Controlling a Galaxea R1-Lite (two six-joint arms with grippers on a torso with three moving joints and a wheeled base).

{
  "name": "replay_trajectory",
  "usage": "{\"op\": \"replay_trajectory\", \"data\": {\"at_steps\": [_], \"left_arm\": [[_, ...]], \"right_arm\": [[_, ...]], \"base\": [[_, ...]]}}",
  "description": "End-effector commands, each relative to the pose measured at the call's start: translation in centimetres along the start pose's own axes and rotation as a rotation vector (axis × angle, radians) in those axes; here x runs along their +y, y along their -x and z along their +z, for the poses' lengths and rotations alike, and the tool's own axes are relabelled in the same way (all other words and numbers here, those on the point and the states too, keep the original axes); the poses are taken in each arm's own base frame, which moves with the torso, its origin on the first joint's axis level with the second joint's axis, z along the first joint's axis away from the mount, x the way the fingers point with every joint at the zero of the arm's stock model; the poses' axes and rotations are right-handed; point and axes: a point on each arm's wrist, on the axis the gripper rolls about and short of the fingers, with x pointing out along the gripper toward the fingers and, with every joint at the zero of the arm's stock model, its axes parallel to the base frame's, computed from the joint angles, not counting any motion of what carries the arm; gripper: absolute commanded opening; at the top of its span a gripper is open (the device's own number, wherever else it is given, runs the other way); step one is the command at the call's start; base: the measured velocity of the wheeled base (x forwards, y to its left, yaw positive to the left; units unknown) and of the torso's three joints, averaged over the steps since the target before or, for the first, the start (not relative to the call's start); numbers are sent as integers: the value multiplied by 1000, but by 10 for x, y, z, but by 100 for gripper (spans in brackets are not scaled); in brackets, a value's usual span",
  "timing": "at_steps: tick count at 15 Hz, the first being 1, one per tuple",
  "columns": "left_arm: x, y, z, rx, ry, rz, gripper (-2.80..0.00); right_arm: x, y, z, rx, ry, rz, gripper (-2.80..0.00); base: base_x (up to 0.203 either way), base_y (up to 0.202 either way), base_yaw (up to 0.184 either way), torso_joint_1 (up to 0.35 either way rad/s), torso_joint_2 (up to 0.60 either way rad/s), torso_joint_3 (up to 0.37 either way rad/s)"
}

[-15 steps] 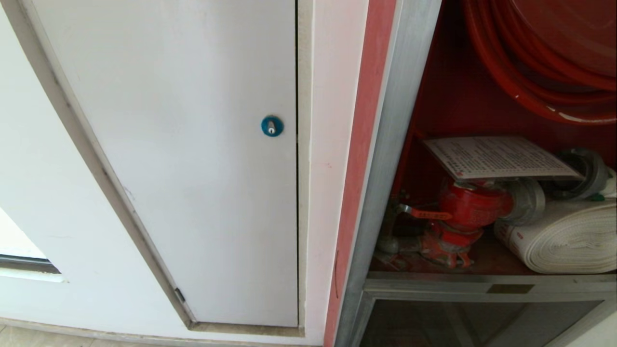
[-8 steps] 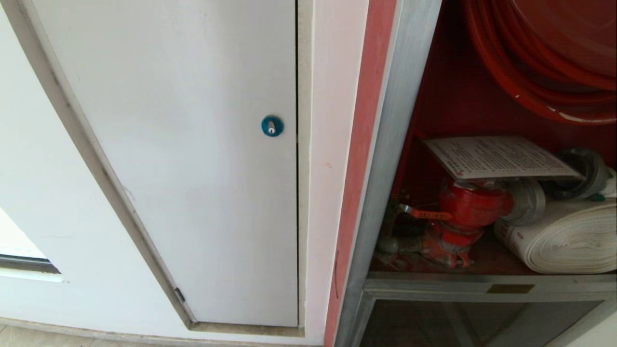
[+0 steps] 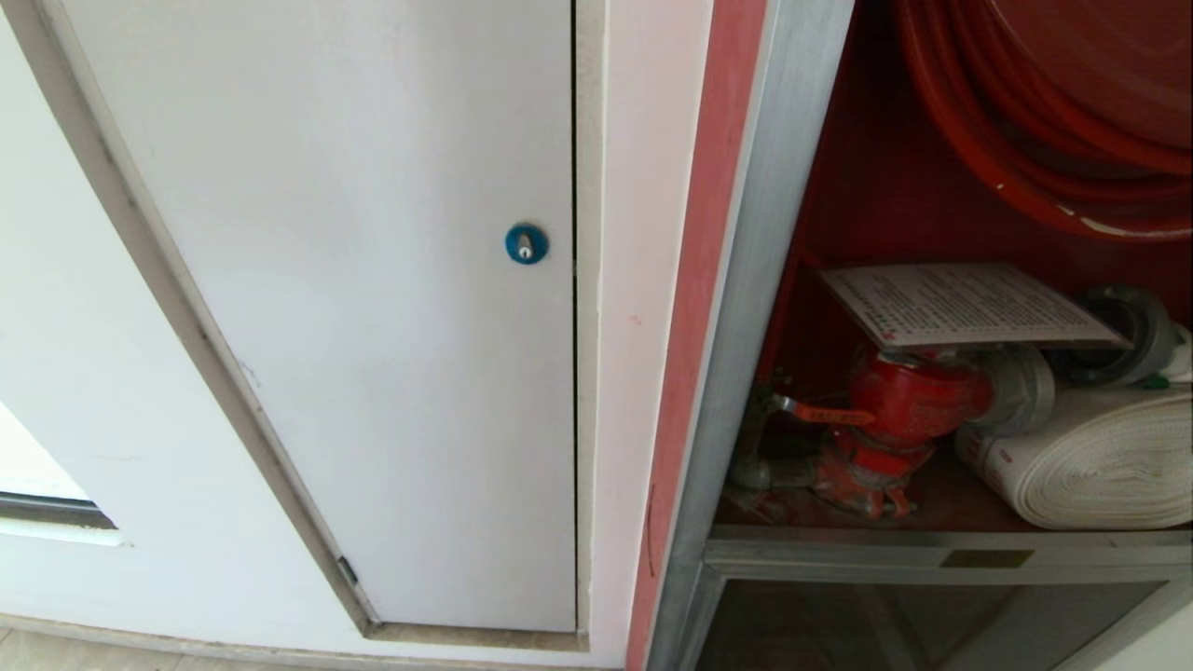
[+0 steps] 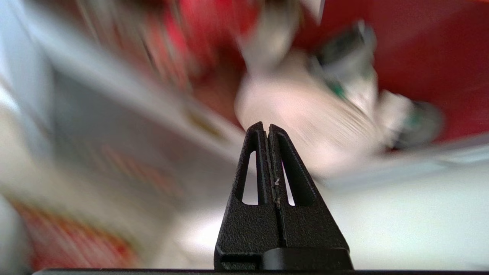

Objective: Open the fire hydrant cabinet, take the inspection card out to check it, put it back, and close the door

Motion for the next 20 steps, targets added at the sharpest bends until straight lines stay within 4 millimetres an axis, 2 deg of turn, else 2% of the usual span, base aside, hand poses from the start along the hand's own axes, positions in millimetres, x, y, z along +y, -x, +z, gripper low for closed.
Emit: {"op": "replay_trajectory", "data": {"at_steps": [1, 4, 7, 10, 14, 17, 18, 20], "left_arm": [[0, -1, -5, 20, 0, -1, -280], [0, -1, -5, 20, 0, -1, -280], [0, -1, -5, 20, 0, 0, -280], [0, -1, -5, 20, 0, 0, -280], [0, -1, -5, 20, 0, 1, -280], [0, -1, -5, 20, 0, 1, -280], [0, -1, -5, 20, 0, 1, -280], [0, -1, -5, 20, 0, 1, -280]], "right_arm": [[-5, -6, 5, 118, 193, -2, -280], [-9, -18, 6, 283, 406, -50, -280], [-9, -22, 6, 300, 462, -48, -280], [-8, -36, 8, 274, 499, -73, -280], [-5, -73, 11, 240, 586, -105, -280], [-6, -100, 18, 151, 609, -198, -280], [-4, -106, 16, 128, 618, -199, -280], [-4, -104, 17, 104, 646, -196, -280]], "base": [[0, 0, 0, 0, 0, 0], [0, 0, 0, 0, 0, 0], [0, 0, 0, 0, 0, 0], [0, 0, 0, 0, 0, 0], [0, 0, 0, 0, 0, 0], [0, 0, 0, 0, 0, 0], [0, 0, 0, 0, 0, 0], [0, 0, 0, 0, 0, 0]]}}
